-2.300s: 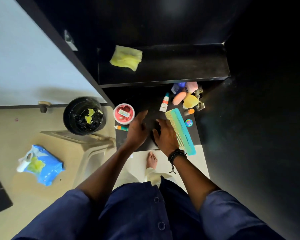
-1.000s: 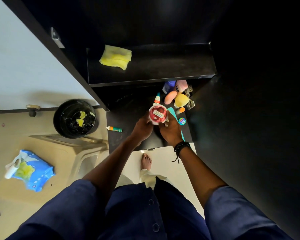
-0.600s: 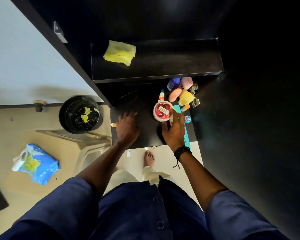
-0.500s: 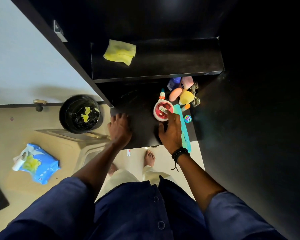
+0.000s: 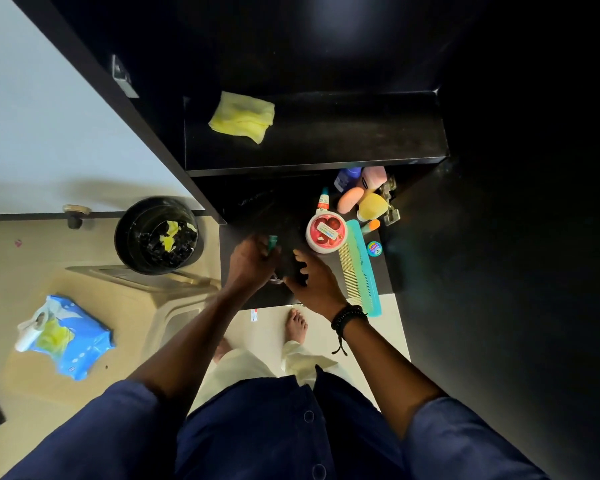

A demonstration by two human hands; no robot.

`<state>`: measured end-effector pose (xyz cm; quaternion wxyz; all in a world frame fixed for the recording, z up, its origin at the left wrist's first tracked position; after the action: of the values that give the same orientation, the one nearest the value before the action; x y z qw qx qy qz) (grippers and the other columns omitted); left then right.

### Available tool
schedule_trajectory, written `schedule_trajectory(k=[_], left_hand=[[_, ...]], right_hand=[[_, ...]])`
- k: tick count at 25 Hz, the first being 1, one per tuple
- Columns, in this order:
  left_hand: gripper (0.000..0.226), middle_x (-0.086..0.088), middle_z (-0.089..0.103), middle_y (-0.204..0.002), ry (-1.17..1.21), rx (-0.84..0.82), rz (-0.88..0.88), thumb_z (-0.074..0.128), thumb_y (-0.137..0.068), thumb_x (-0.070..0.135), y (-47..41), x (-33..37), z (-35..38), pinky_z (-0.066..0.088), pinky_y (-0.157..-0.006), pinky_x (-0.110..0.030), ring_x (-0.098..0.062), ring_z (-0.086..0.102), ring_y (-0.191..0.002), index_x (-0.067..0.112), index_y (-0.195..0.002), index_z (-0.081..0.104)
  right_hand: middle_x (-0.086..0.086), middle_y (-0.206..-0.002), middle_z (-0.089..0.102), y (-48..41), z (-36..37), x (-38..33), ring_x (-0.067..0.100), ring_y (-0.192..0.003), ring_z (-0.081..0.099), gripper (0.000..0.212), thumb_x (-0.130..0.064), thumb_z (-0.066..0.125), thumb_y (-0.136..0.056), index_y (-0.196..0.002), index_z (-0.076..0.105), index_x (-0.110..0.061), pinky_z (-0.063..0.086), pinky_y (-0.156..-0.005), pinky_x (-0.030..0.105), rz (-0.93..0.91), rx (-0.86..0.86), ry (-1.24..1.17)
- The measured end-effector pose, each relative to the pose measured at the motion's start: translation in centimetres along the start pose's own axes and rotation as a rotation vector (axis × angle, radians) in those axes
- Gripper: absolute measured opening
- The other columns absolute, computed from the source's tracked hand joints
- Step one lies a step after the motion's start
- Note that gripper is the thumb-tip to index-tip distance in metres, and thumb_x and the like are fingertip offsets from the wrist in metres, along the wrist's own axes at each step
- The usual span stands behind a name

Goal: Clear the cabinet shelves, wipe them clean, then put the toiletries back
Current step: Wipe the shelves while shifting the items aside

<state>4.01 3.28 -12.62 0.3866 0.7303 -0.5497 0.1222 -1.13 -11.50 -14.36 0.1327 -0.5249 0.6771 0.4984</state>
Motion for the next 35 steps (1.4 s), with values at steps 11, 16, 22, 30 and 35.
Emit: schedule_trajectory(k=[11,16,22,30,35], left_hand=[[0.027,-0.001,0.071,-0.106,0.363,-0.080,0.030,0.065,-0.087,0.031,1.8,6.7,3.5,0.057,-0.082,-0.034,-0.015,0.067,-0.095,0.019,-0.111,0.064],[0.027,-0.006,0.068,-0.112,0.413,-0.161,0.058,0.053,-0.095,0.022,2.0,7.5,4.3,0.053,-0.079,-0.027,-0.020,0.065,-0.100,0.017,-0.121,0.062],[0.035,-0.008,0.065,-0.120,0.475,-0.148,-0.040,0.056,-0.093,0.016,2.3,4.8,3.9,0.053,-0.091,-0.042,-0.022,0.064,-0.106,0.015,-0.127,0.056],[0.039,-0.011,0.062,-0.125,0.457,-0.116,-0.065,0.048,-0.093,0.002,3.3,0.9,1.9,0.052,-0.095,-0.043,-0.027,0.063,-0.110,0.010,-0.131,0.052],[0.040,-0.008,0.064,-0.119,0.498,-0.038,-0.079,0.049,-0.091,-0.002,4.6,-2.9,-1.1,0.053,-0.092,-0.041,-0.024,0.064,-0.106,0.012,-0.128,0.054]], right_hand=[[0.010,-0.116,0.066,1.4,-5.2,0.8,0.022,-0.104,0.066,0.041,0.012,0.055,-0.086,-0.124,0.057,-0.002,0.055,-0.091,0.034,0.152,0.029,-0.870],[0.018,-0.115,0.065,1.5,-7.6,1.6,0.027,-0.102,0.066,0.033,0.010,0.055,-0.088,-0.121,0.057,0.005,0.055,-0.089,0.029,0.177,0.224,-1.129],[0.014,-0.113,0.065,-0.2,-9.2,2.5,0.017,-0.094,0.064,0.038,0.003,0.059,-0.089,-0.127,0.054,0.001,0.055,-0.086,0.024,0.228,0.450,-1.121],[0.011,-0.117,0.061,-0.3,-8.9,1.3,0.015,-0.097,0.062,0.057,0.005,0.059,-0.087,-0.139,0.043,-0.011,0.054,-0.075,0.015,0.222,0.438,-0.911],[0.009,-0.130,0.057,0.9,-4.9,-2.2,0.018,-0.114,0.057,0.052,0.000,0.064,-0.085,-0.134,0.048,-0.011,0.049,-0.095,0.023,0.174,0.317,-0.694]])
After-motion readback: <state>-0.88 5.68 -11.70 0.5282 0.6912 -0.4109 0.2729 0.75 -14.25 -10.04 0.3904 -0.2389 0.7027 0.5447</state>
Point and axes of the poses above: each hand's wrist, its own y-axis away from the middle knuckle, its own z-axis out of the palm, x = y × z, the point moved 9 cm from there along -y, towards the middle knuckle
